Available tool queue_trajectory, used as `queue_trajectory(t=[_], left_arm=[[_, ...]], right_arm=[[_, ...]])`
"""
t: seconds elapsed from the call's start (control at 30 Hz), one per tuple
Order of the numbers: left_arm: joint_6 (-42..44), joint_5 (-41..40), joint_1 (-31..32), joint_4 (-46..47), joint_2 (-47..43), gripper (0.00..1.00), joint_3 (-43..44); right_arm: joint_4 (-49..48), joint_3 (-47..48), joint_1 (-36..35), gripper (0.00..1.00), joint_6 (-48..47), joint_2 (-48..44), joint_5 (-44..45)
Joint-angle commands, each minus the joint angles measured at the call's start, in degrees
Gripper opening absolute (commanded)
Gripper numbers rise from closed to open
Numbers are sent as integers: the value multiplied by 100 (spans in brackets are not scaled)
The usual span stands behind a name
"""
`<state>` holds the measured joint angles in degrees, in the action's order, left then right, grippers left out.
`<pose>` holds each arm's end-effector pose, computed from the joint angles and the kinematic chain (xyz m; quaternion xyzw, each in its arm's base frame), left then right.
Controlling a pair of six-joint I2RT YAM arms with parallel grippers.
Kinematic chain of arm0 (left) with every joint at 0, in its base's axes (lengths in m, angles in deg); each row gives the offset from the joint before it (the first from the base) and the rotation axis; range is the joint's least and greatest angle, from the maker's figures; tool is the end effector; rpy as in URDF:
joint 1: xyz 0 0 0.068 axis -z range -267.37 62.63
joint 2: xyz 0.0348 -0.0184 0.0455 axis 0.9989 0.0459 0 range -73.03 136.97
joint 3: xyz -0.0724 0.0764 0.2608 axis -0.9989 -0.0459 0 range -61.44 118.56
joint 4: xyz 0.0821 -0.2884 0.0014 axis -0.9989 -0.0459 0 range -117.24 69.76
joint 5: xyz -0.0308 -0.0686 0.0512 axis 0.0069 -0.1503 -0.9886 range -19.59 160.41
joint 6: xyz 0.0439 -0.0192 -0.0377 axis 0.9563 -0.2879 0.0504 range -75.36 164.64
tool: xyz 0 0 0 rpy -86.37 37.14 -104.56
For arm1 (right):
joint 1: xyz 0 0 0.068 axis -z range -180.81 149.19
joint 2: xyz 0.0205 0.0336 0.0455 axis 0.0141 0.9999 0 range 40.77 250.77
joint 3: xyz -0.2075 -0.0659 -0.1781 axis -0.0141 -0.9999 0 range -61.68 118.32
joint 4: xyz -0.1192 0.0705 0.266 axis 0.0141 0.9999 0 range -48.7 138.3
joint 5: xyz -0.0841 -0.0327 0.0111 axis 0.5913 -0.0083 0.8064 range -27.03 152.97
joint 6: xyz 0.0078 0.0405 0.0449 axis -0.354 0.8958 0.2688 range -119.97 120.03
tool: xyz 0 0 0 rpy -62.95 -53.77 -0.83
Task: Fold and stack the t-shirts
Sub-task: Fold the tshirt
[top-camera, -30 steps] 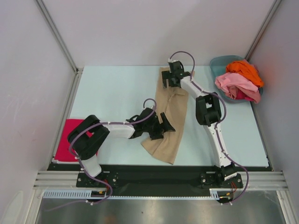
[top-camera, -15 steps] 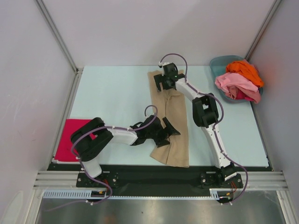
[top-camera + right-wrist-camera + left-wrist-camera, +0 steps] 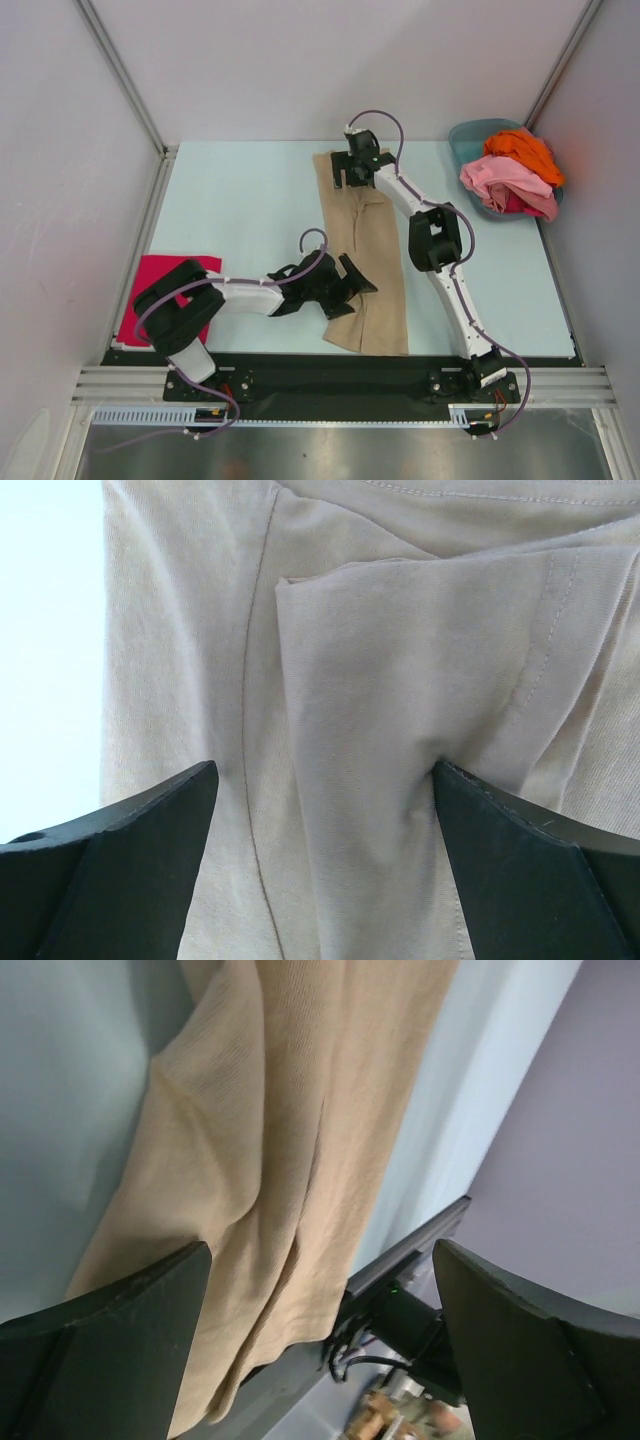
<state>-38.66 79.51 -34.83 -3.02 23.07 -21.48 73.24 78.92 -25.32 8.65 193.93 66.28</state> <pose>0.2075 -0.2827 0.1061 -0.2056 0.8763 -0.4252 0.0952 0.5839 0.2633 0.1493 -0.1163 0.9145 0.0847 0.3781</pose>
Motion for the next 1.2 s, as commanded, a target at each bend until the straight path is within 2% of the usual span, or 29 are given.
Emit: queue_trajectory(t=[0.0, 0.27, 0.4, 0.57, 0.63, 0.67, 0.73, 0.77, 0.8, 0.87, 0.9, 0.93, 1.03, 1.1, 1.17], left_arm=[[768, -373, 11, -735, -705, 100, 239], [2642, -901, 134, -2405, -2295, 100, 1022], [3275, -1331, 143, -3091, -3148, 98, 733], [3619, -1236, 143, -3576, -3764, 95, 4], [3786, -1017, 134, -3550, -3704, 85, -233], [3796, -972, 134, -3558, -3677, 82, -296], [3822, -763, 134, -3332, -3598, 81, -541], [3883, -717, 134, -3243, -3511, 78, -612], [3918, -717, 134, -3181, -3449, 77, -648], [4041, -734, 117, -3066, -3248, 74, -727], [4085, -708, 108, -2988, -3168, 71, -727], [4129, -630, 47, -2900, -3089, 70, -727], [4287, -269, -50, -2688, -2659, 62, -640], [4384, -50, -85, -2662, -2334, 56, -500], [4437, 64, -94, -2679, -2140, 55, -437]], right_arm=[[58, -224, -1, 95, 131, 188, -270], [189, -67, -97, 100, 166, -971, -814], [689, -304, -89, 100, 324, -2032, -675], [989, -1533, -10, 100, 570, -3439, -51], [1085, -2402, 61, 100, 727, -4245, 3], [1086, -3223, 78, 100, 763, -4538, -23], [946, -4184, 78, 100, 930, -5188, -58], [832, -4685, 96, 98, 1131, -5818, -207], [683, -5734, 96, 97, 1194, -6207, -269], [401, -6576, 166, 90, 1387, -7163, -822], [383, -7354, 201, 80, 1440, -7430, -902], [418, -7675, 219, 75, 1493, -7685, -1111], [523, -8930, 201, 66, 1782, -8660, -1560], [637, -9399, 192, 61, 1975, -9302, -1754], [751, -9945, 175, 59, 2099, -9689, -1790]])
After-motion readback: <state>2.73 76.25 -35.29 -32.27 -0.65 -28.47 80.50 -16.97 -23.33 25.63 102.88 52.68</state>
